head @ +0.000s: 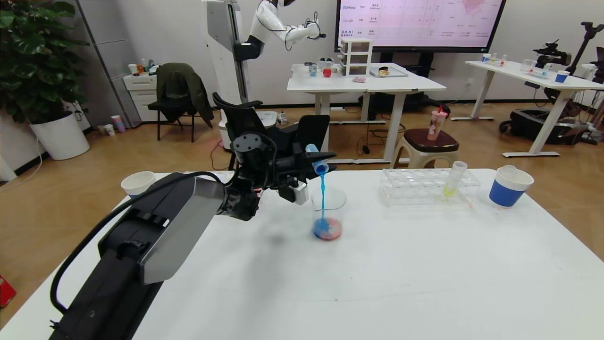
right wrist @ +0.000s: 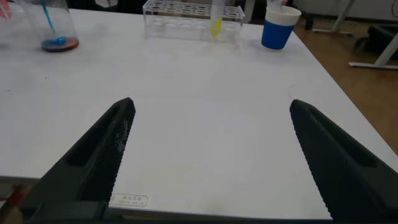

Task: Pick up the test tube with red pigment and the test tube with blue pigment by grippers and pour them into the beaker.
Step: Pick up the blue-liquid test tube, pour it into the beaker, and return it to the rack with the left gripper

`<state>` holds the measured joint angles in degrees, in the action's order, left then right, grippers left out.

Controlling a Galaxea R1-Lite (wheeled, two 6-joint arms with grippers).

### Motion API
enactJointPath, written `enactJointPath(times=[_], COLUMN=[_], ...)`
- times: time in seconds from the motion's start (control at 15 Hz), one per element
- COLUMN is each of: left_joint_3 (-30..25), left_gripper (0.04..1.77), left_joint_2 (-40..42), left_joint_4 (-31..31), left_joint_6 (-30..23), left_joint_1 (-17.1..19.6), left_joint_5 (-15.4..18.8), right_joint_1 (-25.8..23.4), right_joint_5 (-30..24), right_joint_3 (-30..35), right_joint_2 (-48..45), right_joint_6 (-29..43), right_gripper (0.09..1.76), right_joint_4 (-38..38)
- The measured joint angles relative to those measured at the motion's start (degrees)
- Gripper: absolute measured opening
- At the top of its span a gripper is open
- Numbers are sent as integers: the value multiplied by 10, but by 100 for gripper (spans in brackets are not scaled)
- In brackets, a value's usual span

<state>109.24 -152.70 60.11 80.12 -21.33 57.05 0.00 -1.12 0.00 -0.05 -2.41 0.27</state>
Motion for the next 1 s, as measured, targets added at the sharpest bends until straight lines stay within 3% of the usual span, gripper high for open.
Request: enactJointPath(times=[0.47,1.0], left_joint_3=[0,3], left_gripper=[53,53], left_joint_2=[2,6], left_joint_4=[1,11], left_joint_6=[63,111], left_joint_1=[-8,-11], left_joint_5=[3,34], right_joint_1=[0,0], right_joint_5=[0,0], right_joint_3=[0,0], right_joint_2=[0,0], right_joint_6=[0,0], right_gripper=[174,174], right_joint_4=[0,0])
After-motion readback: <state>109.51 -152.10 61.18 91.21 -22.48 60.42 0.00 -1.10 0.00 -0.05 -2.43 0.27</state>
